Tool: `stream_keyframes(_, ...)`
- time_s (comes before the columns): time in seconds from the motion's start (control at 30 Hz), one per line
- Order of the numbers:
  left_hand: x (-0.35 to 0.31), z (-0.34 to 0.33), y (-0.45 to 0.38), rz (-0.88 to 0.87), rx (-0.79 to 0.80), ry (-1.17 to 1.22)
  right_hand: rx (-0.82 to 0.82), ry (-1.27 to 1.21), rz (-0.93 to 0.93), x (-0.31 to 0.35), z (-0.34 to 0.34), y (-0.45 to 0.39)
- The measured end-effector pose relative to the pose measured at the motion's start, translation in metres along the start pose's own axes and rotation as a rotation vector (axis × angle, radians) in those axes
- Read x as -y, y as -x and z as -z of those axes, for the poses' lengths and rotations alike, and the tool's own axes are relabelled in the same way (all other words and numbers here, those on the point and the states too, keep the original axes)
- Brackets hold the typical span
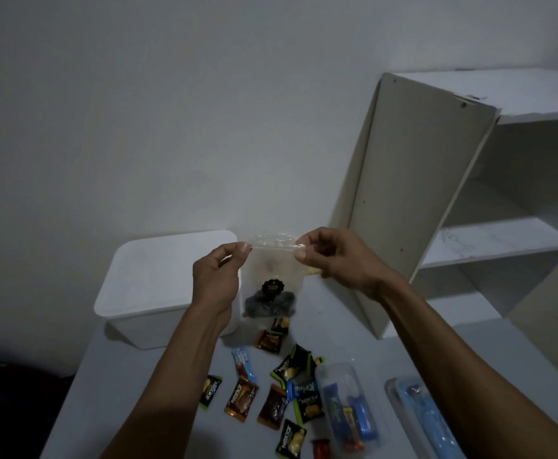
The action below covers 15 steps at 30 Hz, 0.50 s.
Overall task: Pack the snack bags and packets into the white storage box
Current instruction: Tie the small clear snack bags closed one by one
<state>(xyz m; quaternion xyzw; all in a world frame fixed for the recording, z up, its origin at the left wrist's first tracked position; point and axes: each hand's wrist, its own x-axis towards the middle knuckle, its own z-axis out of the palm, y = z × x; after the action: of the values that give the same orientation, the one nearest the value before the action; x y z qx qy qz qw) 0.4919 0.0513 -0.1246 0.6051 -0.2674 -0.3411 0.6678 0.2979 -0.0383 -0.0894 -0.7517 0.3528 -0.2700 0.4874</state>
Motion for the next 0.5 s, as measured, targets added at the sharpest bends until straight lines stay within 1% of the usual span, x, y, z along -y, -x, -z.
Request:
stream_keyframes(0.1, 0.006, -0.005, 0.002, 0.022, -0.009, 0.007, -0.153, -0.048, 0.006, -0.027, -0.011, 0.004)
stream_keyframes(0.2, 0.017, -0.009, 0.0, -0.01, -0.029, -0.051, -0.278, -0.086, 0.013, -0.041, -0.02, 0.005)
stream_keyframes(0.3, 0.034, -0.017, 0.001, -0.052, -0.04, -0.142, -0.339, -0.114, 0.0, -0.059, -0.019, 0.005)
stream_keyframes(0.5, 0.076, -0.052, -0.01, 0.018, -0.032, -0.196, -0.38, -0.135, -0.122, -0.115, 0.0, -0.007)
